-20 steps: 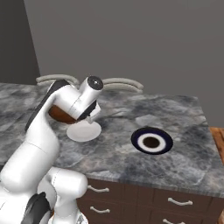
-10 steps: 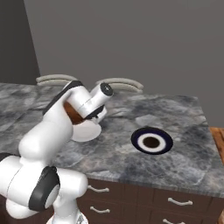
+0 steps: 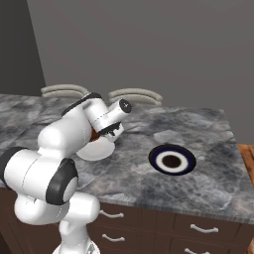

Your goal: Move the bowls from the cabinet to the plates on the dining table.

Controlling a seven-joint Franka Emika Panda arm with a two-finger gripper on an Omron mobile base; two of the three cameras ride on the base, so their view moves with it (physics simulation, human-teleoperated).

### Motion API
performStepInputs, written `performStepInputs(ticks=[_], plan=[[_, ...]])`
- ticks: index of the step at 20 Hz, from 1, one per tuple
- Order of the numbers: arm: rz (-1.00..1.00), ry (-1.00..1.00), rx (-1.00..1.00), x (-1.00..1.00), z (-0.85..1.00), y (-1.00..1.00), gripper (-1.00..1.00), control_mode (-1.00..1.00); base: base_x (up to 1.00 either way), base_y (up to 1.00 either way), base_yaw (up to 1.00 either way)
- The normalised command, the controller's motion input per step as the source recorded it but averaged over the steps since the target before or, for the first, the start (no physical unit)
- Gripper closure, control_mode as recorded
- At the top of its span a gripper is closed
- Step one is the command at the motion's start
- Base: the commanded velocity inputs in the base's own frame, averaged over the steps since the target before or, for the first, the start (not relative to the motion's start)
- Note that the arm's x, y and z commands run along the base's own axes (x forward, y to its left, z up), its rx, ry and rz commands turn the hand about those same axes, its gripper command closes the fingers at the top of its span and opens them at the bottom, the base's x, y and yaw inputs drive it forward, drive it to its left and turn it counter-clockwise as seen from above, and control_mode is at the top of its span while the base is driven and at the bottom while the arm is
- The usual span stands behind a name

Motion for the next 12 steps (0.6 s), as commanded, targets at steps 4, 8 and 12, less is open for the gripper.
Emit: performStepInputs(ticks=[4, 8, 12], plan=[[0.02, 0.08, 0.0, 0.34, -0.4, 0.05, 1.0, -1.0, 0.0, 0.0, 0.0], [0.03, 0.09, 0.02, 0.28, -0.34, 0.01, 1.0, -1.0, 0.0, 0.0, 0.0], [0.04, 0.11, 0.02, 0.18, -0.48, 0.0, 1.0, -1.0, 0.0, 0.0, 0.0]])
